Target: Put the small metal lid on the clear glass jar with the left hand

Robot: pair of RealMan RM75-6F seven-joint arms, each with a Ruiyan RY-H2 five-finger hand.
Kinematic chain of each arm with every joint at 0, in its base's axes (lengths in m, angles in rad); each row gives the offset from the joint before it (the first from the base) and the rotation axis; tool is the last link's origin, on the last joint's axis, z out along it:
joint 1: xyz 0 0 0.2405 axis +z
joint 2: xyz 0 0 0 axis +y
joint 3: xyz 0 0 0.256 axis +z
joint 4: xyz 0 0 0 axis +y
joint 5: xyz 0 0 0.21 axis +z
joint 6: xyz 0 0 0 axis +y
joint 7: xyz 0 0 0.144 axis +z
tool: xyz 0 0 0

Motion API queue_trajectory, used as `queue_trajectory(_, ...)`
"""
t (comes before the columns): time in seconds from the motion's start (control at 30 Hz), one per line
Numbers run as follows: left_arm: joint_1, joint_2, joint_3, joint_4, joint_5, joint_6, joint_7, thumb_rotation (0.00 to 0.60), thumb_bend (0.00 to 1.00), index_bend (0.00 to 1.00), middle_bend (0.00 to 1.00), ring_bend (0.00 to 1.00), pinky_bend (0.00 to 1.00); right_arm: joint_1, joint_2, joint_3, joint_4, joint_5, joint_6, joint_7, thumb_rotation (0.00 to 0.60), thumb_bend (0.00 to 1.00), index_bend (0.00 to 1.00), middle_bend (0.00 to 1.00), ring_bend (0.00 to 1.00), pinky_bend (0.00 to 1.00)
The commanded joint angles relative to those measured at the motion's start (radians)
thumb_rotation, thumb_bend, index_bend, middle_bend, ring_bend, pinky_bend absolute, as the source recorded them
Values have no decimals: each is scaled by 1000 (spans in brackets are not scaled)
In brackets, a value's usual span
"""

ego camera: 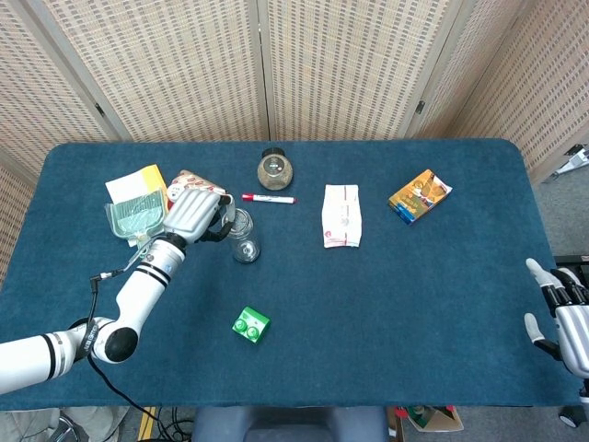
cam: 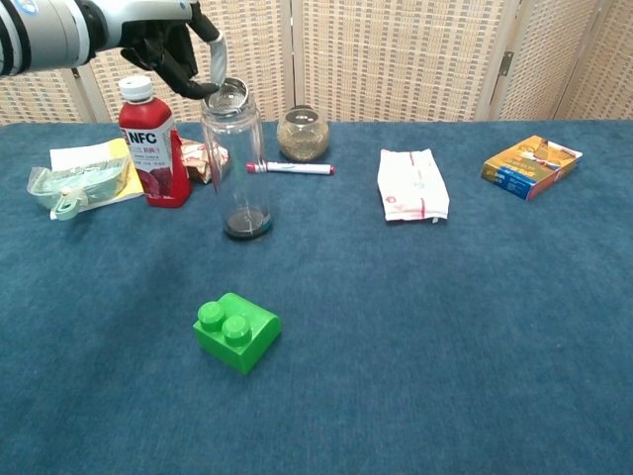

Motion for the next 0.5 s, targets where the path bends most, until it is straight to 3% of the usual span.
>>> queue_trajectory(0.03, -2, -1, 4, 1, 0, -1, 3, 600, 437, 587, 1000, 940, 997, 0, 0, 0, 0, 0, 0, 0, 600, 442, 49, 205, 115, 279)
queue_trajectory(0.5, 1, 2, 7, 4, 3, 11, -1, 600, 432, 467, 1000, 940, 996, 0, 0, 1, -3, 1, -3, -3, 600, 442, 49, 205, 115, 279)
